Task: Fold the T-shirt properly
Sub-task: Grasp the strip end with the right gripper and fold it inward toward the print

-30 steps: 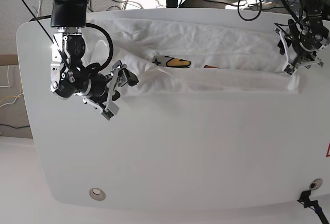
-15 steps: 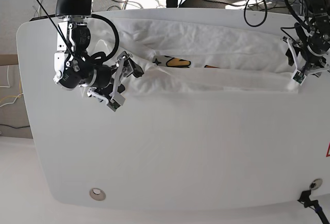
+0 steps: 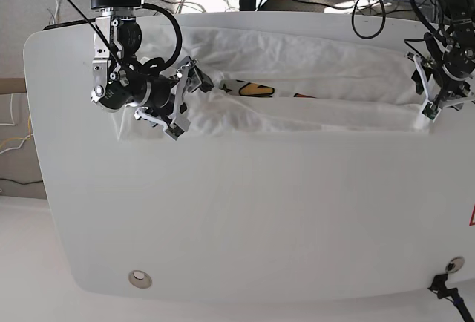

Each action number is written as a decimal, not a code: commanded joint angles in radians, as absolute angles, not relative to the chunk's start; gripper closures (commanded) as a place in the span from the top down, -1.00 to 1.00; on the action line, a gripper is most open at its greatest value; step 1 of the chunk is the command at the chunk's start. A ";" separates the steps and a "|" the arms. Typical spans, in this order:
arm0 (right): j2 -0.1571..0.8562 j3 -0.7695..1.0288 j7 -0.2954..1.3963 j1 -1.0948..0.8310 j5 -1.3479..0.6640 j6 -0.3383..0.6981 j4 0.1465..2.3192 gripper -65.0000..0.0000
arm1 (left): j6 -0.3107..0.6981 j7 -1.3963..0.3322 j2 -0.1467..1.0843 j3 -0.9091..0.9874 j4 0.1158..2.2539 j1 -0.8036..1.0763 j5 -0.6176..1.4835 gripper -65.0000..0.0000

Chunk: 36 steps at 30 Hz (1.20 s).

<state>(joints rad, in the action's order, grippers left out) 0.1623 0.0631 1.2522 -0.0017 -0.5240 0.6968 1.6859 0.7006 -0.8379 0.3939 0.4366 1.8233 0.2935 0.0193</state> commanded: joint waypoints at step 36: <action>0.171 0.004 1.227 -0.056 -0.576 0.698 1.796 0.46 | 0.698 -0.825 0.412 0.441 1.837 0.286 0.019 -0.15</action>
<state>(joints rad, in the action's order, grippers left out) 0.1661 0.0132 1.2419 -0.0666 -0.5552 0.6922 1.7527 0.7010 -0.8375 0.3916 0.4355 1.8221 0.2935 0.0193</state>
